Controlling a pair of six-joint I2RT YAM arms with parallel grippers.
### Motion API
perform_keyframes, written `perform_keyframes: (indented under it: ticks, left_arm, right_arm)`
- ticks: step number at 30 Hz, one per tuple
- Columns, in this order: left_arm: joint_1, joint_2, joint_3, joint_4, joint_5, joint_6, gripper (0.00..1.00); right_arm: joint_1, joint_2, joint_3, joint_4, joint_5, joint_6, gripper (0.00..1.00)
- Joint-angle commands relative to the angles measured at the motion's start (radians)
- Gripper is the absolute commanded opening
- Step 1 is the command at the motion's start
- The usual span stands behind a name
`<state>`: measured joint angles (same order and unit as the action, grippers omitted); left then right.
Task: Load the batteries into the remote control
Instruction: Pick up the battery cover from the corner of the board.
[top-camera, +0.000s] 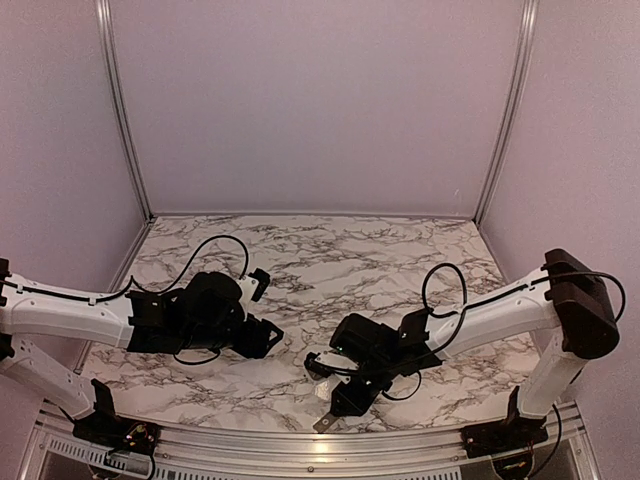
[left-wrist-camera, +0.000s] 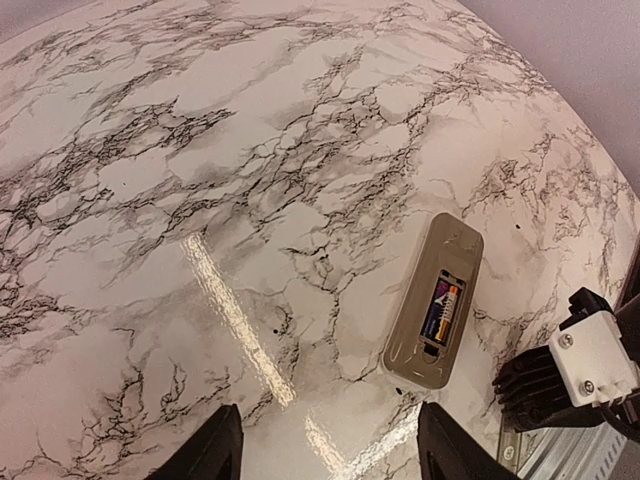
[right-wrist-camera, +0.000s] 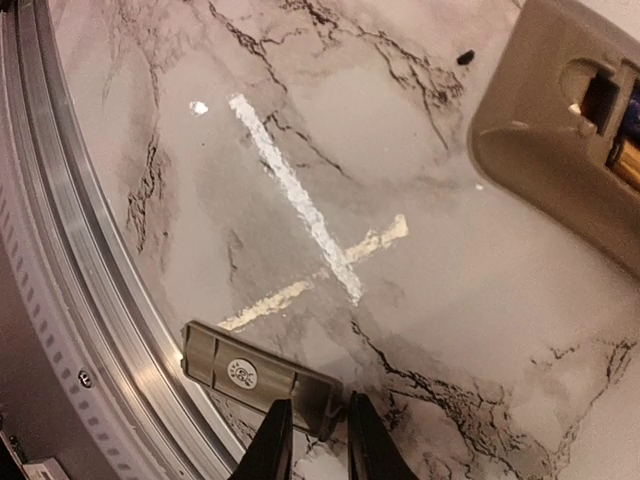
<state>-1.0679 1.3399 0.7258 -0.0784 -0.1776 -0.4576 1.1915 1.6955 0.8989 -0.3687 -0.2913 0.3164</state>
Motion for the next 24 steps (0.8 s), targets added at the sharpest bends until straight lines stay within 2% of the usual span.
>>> perform_keyframes:
  ticks: [1,7,9,16,20,24]
  left_arm:
    - [0.002,-0.012,-0.01,0.025,-0.01,0.015,0.62]
    - [0.003,-0.016,-0.01,0.025,-0.01,0.019,0.65]
    - [0.005,-0.027,-0.011,0.033,0.001,0.02,0.7]
    - [0.008,-0.146,-0.046,0.13,0.097,0.152,0.92]
    - [-0.015,-0.211,-0.064,0.165,0.166,0.32,0.85]
    - [-0.108,-0.233,-0.036,0.086,0.17,0.605,0.76]
  right_arm:
    - [0.013,0.016,0.04,-0.055,0.067,-0.006,0.18]
    - [0.02,0.026,0.05,-0.061,0.077,-0.014,0.06]
    - [0.02,0.017,0.053,-0.06,0.075,-0.012,0.0]
    - [-0.04,-0.057,0.048,-0.018,0.021,-0.002,0.0]
    - [-0.125,-0.128,0.034,0.023,-0.074,-0.004,0.0]
    - [-0.198,-0.163,0.033,0.036,-0.171,-0.012,0.0]
